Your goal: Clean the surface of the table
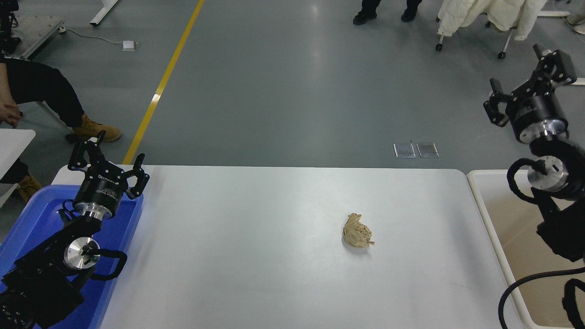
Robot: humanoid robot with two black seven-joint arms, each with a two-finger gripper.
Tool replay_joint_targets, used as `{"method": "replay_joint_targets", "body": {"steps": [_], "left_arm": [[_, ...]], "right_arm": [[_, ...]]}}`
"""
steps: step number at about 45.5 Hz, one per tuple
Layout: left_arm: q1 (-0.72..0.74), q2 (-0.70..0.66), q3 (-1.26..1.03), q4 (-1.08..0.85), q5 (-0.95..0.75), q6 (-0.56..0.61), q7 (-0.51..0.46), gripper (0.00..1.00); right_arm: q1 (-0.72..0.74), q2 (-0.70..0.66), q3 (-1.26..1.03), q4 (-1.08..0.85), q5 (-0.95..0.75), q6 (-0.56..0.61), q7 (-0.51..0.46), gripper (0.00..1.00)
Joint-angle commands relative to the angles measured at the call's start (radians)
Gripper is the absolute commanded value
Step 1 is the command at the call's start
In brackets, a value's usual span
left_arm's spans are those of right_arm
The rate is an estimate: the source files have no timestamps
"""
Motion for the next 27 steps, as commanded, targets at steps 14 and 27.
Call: {"method": "replay_joint_targets", "body": {"steps": [14, 27], "left_arm": [[0.000, 0.000, 0.000, 0.000, -0.001, 0.000, 0.000, 1.00], [0.000, 0.000, 0.000, 0.000, -0.001, 0.000, 0.000, 1.00]], "right_arm": [[-0.086, 0.026, -0.008, -0.014, 0.000, 0.060, 0.024, 0.99], [-0.017, -0.046, -0.083, -0.092, 0.000, 0.055, 0.024, 0.99]]}}
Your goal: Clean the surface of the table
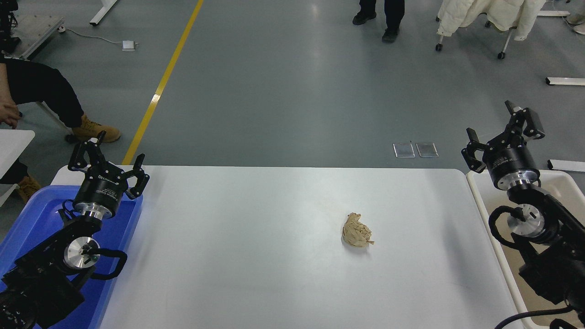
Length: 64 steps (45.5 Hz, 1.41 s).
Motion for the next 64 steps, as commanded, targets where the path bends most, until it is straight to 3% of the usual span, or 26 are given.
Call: {"method": "replay_joint_targets", "body": {"steps": [1, 10, 16, 28, 50, 64], "left_arm": [[0.000, 0.000, 0.000, 0.000, 0.001, 0.000, 0.000, 1.00], [0.000, 0.000, 0.000, 0.000, -0.001, 0.000, 0.000, 1.00], [0.000, 0.001, 0.000, 0.000, 0.001, 0.000, 0.000, 1.00], [0.000, 0.000, 0.000, 0.000, -0.001, 0.000, 0.000, 1.00], [0.000, 0.000, 0.000, 0.000, 0.001, 0.000, 0.000, 1.00], [0.000, 0.000, 0.000, 0.000, 0.001, 0.000, 0.000, 1.00]], "right_arm": [[0.062, -0.057, -0.093, -0.071, 0.000, 0.000, 0.001, 0.99], [0.161, -0.147, -0.421, -0.065, -0.003, 0.005, 0.001, 0.99], [0.321, -0.203, -0.790, -0.058, -0.023, 0.008, 0.002, 0.99], [0.631, -0.146, -1.516, -0.044, -0.061, 0.013, 0.028, 0.99], [0.695, 0.162, -1.763, -0.045, -0.546, 0.011, 0.039, 0.99], [0.666, 0.291, -1.879, -0.078, -0.591, -0.003, 0.039, 0.99]]}}
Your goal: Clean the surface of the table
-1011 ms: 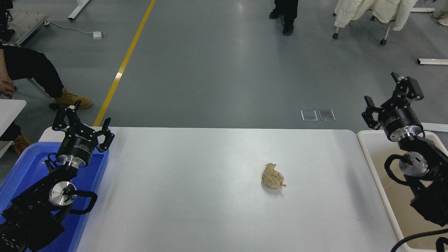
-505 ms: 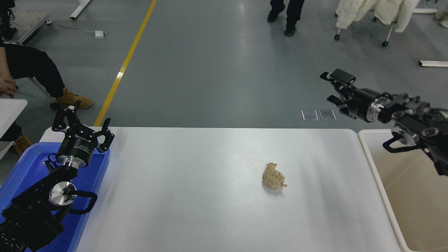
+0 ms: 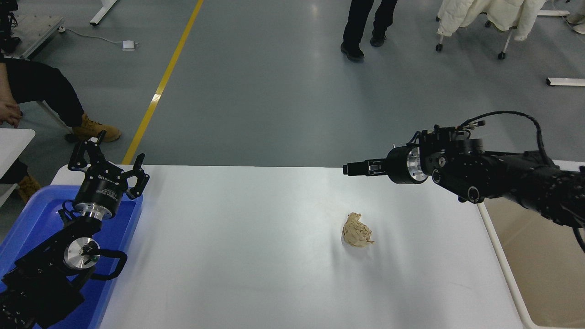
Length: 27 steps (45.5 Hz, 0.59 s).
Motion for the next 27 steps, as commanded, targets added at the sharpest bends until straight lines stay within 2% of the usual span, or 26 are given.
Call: {"method": "replay_joint_targets", "body": {"steps": [1, 27], "left_arm": [[0.000, 0.000, 0.000, 0.000, -0.001, 0.000, 0.000, 1.00], [0.000, 0.000, 0.000, 0.000, 0.000, 0.000, 0.000, 1.00]], "right_arm": [[-0.022, 0.099, -0.092, -0.018, -0.066, -0.007, 0.001, 0.99], [-0.152, 0.098, -0.120, -0.067, -0.064, -0.014, 0.001, 0.99]]}}
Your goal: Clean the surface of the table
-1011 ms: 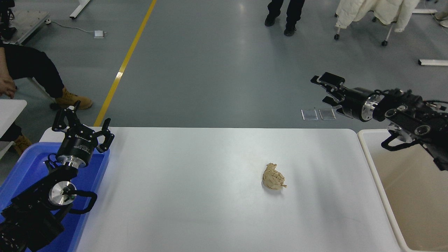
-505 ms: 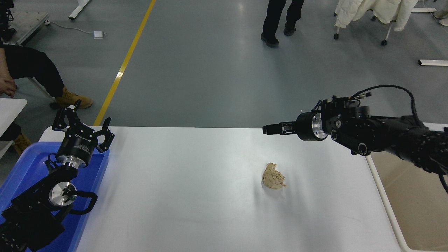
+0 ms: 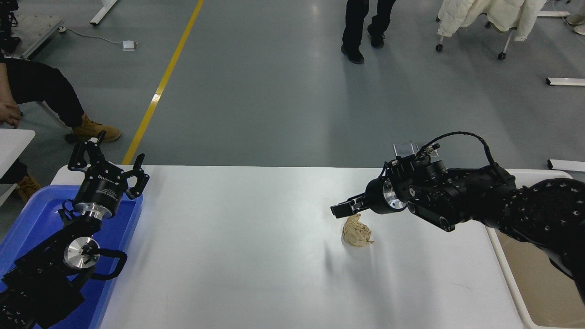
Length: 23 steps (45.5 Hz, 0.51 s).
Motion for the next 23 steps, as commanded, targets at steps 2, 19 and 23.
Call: {"method": "replay_joint_targets", "body": {"steps": [2, 19, 23], "left_arm": [[0.000, 0.000, 0.000, 0.000, 0.000, 0.000, 0.000, 1.00], [0.000, 0.000, 0.000, 0.000, 0.000, 0.000, 0.000, 1.00], [0.000, 0.000, 0.000, 0.000, 0.000, 0.000, 0.000, 1.00]], "right_arm": [[-0.042, 0.007, -0.011, -0.005, -0.004, -0.003, 0.000, 0.99], [-0.079, 0.008, -0.009, -0.015, -0.002, -0.068, 0.000, 0.99], [-0.103, 0.007, -0.009, -0.033, -0.002, -0.091, 0.000, 0.99]]}}
